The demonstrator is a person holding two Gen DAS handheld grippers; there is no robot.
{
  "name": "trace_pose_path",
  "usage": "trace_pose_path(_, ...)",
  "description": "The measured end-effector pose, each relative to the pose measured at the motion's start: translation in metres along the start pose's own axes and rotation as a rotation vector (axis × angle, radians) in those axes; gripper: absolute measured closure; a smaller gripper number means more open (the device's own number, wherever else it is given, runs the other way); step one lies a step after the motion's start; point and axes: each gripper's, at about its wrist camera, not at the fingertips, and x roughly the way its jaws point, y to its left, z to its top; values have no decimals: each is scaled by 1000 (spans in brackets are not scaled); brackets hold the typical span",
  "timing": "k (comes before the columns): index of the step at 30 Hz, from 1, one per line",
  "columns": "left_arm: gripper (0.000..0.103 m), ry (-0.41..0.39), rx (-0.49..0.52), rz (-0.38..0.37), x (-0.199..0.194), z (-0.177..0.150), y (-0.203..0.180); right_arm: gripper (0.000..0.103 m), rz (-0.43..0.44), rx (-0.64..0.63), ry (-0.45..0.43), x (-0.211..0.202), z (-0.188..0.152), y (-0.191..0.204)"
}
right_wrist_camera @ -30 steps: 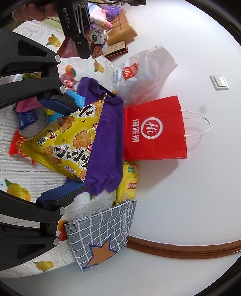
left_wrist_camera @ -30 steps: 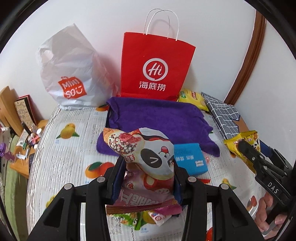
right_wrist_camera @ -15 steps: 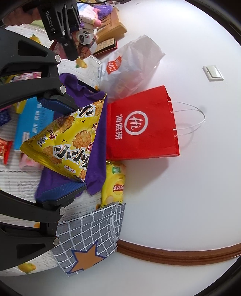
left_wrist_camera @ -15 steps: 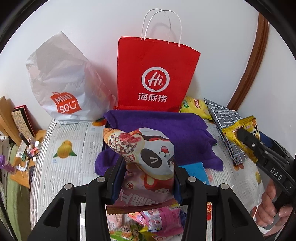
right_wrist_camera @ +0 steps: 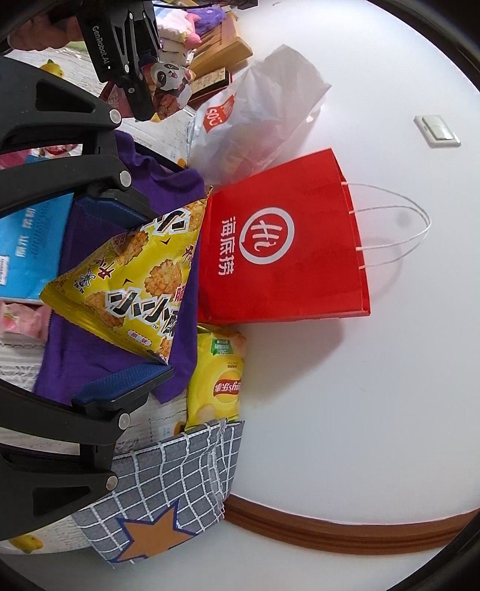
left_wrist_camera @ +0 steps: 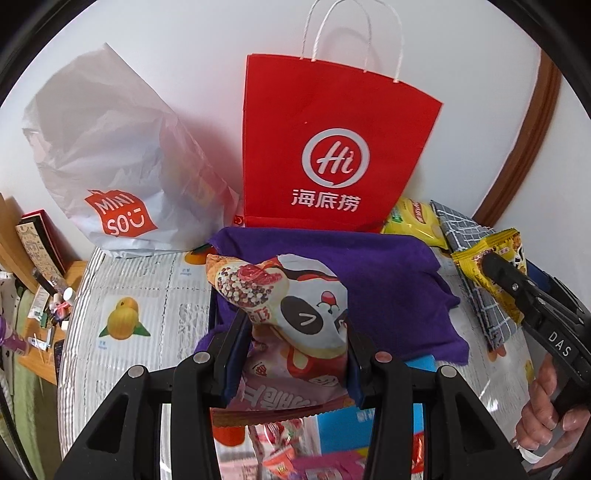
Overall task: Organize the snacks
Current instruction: 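Carry the panda packet onto the purple towel and open the left tool while right tool holds yellow bag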
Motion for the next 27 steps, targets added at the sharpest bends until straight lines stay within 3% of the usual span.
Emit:
trace_pose_path(14,61,61,-7,20,71,38,13,34,36,0,43,69,23,-10)
trace_pose_path(27,61,168,-18,17,142,36,19,34,59,-6,180,147,0,-20)
